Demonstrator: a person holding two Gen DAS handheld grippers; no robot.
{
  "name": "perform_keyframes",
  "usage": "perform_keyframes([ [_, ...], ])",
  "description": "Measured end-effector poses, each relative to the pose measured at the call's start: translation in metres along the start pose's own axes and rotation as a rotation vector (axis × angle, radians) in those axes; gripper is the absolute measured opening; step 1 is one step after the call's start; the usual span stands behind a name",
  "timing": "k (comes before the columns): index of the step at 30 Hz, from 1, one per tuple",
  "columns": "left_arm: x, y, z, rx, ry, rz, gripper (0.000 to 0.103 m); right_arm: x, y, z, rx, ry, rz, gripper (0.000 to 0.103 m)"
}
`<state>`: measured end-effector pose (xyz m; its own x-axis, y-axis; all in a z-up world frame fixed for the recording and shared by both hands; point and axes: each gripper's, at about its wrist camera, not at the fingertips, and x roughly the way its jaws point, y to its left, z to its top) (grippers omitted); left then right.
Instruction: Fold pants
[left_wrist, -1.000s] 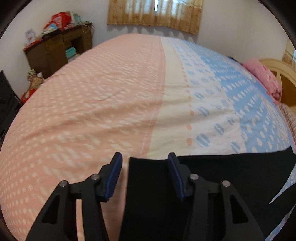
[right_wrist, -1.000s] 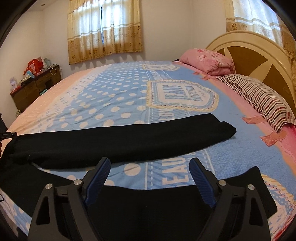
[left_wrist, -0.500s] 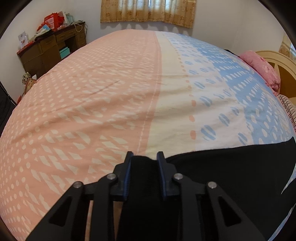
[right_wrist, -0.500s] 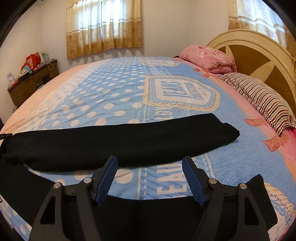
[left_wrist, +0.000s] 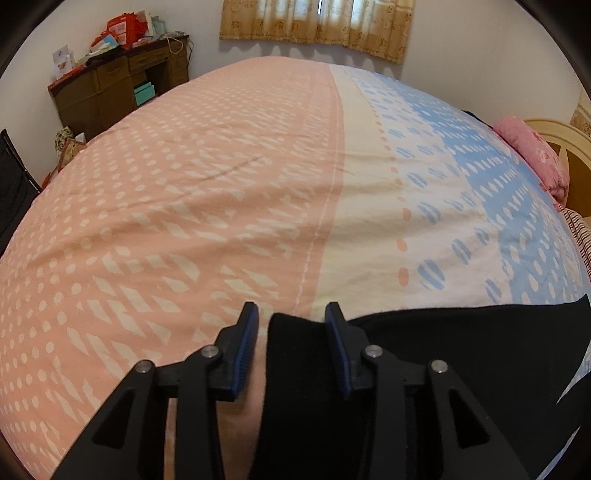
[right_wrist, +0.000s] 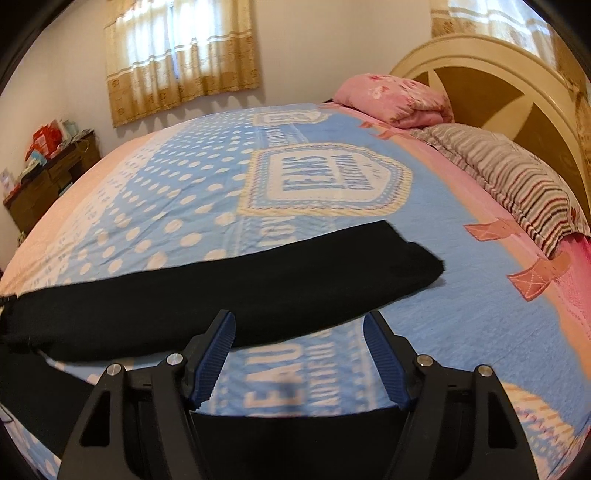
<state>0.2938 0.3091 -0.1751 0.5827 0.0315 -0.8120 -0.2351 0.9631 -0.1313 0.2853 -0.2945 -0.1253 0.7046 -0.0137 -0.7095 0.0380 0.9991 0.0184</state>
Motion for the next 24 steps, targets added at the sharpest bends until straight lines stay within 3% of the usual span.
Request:
perform_keyframes([
  [7,0.001,-0.01,0.001,0.053,0.004,0.002,0.019,0.026,-0.058,0.03,0.085,0.032,-0.08,0.073],
  [12,0.001,-0.007,0.001,0.038,-0.004,-0.008,0.014,0.044,-0.095,0.053,0.117,0.046,-0.115,0.073],
  [17,0.005,-0.011,0.002,0.048,0.012,0.013,0.014,0.082,-0.124,0.078,0.178,0.1,-0.064,0.073],
  [24,0.01,-0.017,0.003,0.057,0.02,0.044,0.014,0.14,-0.126,0.095,0.195,0.183,0.012,0.073],
])
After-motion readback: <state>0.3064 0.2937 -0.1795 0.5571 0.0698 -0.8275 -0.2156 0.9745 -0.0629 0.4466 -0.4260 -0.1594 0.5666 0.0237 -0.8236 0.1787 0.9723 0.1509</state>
